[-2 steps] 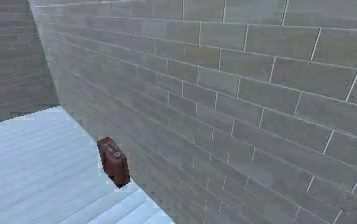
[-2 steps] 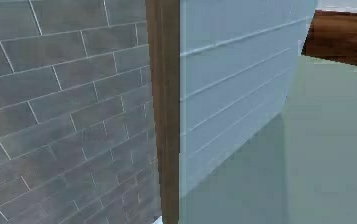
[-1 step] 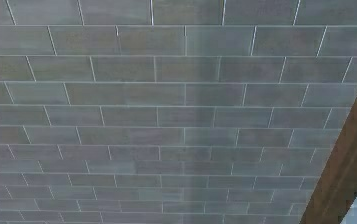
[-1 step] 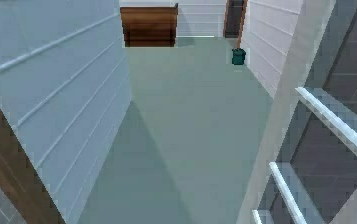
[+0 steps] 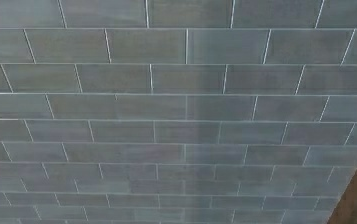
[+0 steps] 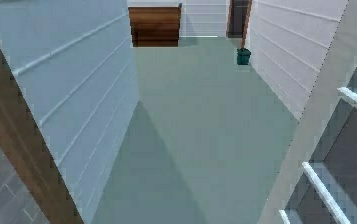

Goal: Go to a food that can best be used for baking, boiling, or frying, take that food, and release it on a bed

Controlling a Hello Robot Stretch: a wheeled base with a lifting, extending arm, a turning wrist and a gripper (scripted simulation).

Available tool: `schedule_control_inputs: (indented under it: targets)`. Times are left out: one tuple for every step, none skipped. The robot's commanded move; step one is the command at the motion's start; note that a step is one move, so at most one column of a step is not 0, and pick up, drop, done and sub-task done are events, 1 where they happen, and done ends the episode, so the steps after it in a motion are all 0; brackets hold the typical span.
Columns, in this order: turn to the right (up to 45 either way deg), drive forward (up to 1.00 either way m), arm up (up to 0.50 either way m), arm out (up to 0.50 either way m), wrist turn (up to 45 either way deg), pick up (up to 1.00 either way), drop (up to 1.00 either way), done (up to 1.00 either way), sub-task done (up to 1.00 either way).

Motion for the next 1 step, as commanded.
schedule_control_inputs:
  targets:
    - [-45.0,0.00,0.00,0.00,0.0,0.00,0.00,0.00,0.00]
